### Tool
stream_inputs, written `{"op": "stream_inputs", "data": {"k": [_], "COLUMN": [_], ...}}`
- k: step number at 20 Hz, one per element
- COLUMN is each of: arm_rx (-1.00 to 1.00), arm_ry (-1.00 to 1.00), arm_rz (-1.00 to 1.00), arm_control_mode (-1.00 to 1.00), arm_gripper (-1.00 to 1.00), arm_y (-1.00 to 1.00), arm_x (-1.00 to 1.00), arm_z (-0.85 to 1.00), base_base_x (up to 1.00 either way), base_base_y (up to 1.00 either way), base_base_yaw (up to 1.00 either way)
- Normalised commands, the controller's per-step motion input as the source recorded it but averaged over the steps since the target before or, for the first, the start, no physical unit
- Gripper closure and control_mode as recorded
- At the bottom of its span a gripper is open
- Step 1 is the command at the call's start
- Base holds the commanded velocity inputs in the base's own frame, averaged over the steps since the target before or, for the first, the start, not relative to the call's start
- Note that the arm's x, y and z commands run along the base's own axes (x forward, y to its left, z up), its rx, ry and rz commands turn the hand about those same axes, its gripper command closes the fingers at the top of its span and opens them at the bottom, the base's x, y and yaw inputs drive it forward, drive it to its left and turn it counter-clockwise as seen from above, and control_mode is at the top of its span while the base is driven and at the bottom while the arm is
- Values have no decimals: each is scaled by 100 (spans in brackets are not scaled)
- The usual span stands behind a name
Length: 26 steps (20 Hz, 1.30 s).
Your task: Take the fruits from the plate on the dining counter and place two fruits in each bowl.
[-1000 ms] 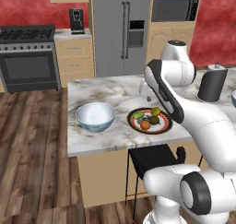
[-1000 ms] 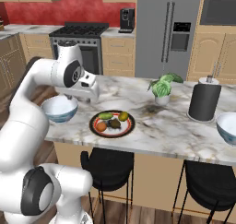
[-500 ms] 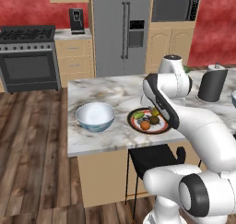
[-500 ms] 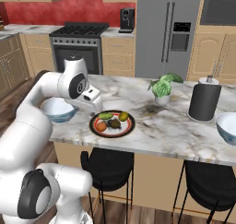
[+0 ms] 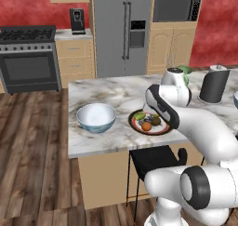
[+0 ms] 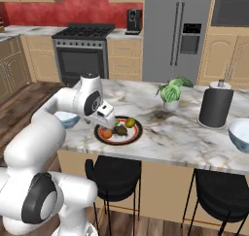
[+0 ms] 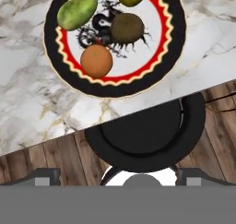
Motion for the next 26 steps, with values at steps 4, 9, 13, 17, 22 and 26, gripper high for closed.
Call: {"op": "stream_inputs", "data": {"k": [4,9,13,17,22,26], "arm_rx": [3,0,0,0,0,0], "arm_ry": [2,11,19,17,7,2], "arm_rz": [6,4,2,0,0,0], "arm_control_mode": [-100,-100,-100,-100,-100,-100], "arm_gripper": [-100,-100,-100,-100,-100,-100], "arm_y": [0,0,0,0,0,0], "arm_x": [34,47,41,36,35,31], "arm_z": [-37,-40,-42,-29,-15,-14], "base_base_x": [0,0,0,0,0,0], "base_base_y": [0,0,0,0,0,0], "base_base_yaw": [0,0,0,0,0,0]}}
